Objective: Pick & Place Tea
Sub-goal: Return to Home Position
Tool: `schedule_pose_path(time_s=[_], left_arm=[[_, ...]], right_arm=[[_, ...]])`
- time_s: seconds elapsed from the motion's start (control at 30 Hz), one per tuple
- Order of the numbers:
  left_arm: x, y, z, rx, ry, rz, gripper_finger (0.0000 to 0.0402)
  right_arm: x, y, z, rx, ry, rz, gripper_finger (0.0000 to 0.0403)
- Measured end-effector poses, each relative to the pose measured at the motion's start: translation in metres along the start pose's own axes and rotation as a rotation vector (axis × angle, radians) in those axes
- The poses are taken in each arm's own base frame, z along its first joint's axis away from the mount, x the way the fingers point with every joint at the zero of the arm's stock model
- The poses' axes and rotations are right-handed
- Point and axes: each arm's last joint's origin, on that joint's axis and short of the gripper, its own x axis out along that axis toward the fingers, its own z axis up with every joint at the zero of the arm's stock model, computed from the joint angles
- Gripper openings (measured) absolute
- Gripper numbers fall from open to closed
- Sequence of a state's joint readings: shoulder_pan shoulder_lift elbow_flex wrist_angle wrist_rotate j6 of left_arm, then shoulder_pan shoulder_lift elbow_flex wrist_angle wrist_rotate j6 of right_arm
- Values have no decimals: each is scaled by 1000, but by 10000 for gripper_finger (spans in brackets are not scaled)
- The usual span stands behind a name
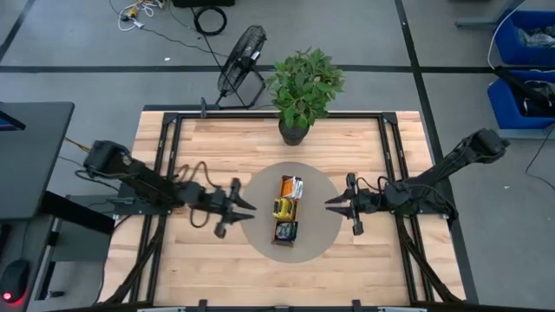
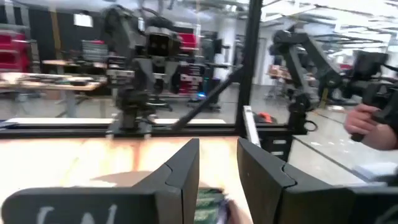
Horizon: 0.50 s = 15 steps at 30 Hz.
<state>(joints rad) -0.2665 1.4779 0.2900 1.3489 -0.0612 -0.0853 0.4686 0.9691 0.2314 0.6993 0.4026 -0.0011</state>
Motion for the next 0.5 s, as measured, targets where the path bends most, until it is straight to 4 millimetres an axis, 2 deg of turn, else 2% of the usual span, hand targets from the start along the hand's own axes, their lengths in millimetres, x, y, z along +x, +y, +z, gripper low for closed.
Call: schedule_pose_path(time_s=[0.23,0.4,0.5], left_arm=[[-50,4,7,4,-46,33,112],[-70,5,8,13,-72,48,112],[-77,6,7,20,-79,69,112]], right_arm=[[-6,-3,8,-34,-40,-29,80],[-8,-4,8,-3,-27,95,80],[-10,-12,3,11,-49,84,80]])
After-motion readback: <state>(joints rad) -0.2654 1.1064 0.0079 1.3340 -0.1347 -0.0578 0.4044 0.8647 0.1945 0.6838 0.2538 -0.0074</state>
